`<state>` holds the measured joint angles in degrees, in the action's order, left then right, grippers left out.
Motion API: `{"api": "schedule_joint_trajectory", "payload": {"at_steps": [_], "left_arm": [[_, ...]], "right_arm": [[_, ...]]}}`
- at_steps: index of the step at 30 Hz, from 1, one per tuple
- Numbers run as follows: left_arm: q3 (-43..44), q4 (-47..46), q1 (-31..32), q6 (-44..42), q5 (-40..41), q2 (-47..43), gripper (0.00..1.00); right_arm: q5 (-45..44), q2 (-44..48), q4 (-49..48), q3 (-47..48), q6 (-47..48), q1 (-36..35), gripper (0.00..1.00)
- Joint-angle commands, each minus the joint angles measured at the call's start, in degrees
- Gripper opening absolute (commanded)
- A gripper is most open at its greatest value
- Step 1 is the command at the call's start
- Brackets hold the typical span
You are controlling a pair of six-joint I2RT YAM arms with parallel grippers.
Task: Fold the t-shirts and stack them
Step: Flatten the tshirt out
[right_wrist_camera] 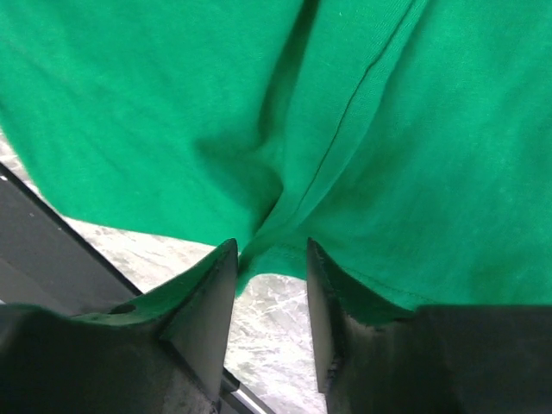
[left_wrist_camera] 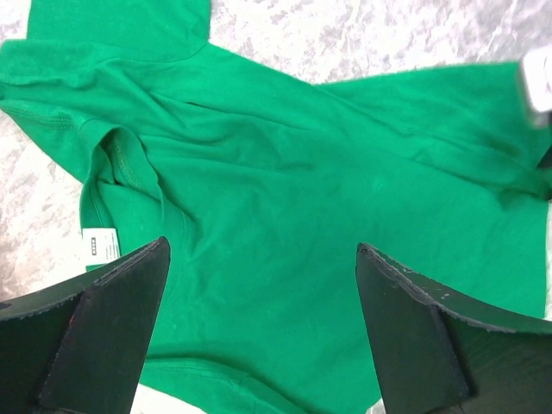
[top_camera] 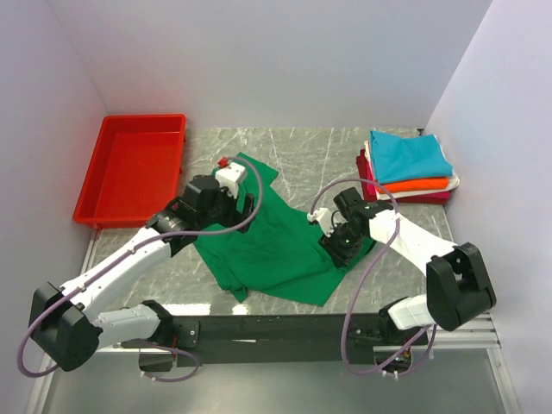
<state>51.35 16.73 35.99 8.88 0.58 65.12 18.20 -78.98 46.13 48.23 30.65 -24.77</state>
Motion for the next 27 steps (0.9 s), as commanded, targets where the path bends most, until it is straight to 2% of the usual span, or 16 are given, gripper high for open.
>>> {"api": "schedule_joint_trajectory", "payload": {"at_steps": [1,5,6,7,9,12,13,15,17,18,19,21,22,24,27], "left_arm": [[3.39,-3.89,-4.60,2.27,-8.45,1.83,0.93],[7.79,-5.65,-11.36,5.35,-16.30,7.37,0.92],[9.80,-6.18,-13.81,6.05,-17.27,8.78,0.92],[11.04,-6.53,-14.97,7.36,-18.41,11.84,0.92],[15.85,-6.80,-17.78,8.16,-19.91,15.80,0.92],[24.36,-5.84,-20.24,7.99,-18.60,25.90,0.91],[27.11,-5.14,-20.78,7.29,-18.42,32.02,0.88],[36.12,-2.33,-21.66,5.45,-20.51,38.90,0.76],[43.36,1.09,-21.75,2.03,-20.53,49.63,0.63],[50.79,4.24,-21.84,0.53,-19.66,56.45,0.58],[54.87,6.62,-21.75,-1.92,-19.04,59.65,0.56],[65.04,9.62,-21.84,-4.04,-17.55,65.19,0.45],[67.80,11.72,-21.92,-6.14,-15.80,69.31,0.44],[72.28,12.01,-21.92,-7.91,-14.21,72.06,0.42],[73.63,10.26,-21.92,-12.83,-11.13,75.05,0.43]], "right_arm": [[-1.32,-1.87,-1.39,-0.51,-0.86,-0.36,0.41],[0.17,-3.02,-0.16,0.99,-0.25,-0.27,0.14],[-0.26,-3.02,0.01,1.43,0.02,-0.36,0.03],[-1.40,-2.76,-0.07,2.39,0.28,-0.10,0.00],[-6.82,-2.50,-0.77,4.15,0.89,0.78,0.00],[-10.28,-3.81,-1.22,10.64,2.21,4.72,0.00],[-11.42,-5.21,-1.65,13.88,2.56,5.61,0.00],[-11.60,-6.79,-2.18,16.62,3.01,8.24,0.00],[-11.08,-8.90,-3.32,19.44,3.01,9.82,0.00],[-10.64,-9.69,-3.33,20.23,3.01,10.09,0.00],[-9.94,-10.83,-3.59,21.37,2.92,10.27,0.00],[-9.41,-11.37,-3.94,22.08,2.83,10.36,0.00],[-9.15,-11.55,-4.12,22.43,2.83,10.45,0.00],[-8.79,-11.64,-4.38,22.61,3.09,10.62,0.00],[-7.83,-11.46,-4.56,22.44,3.27,11.24,0.00]]}}
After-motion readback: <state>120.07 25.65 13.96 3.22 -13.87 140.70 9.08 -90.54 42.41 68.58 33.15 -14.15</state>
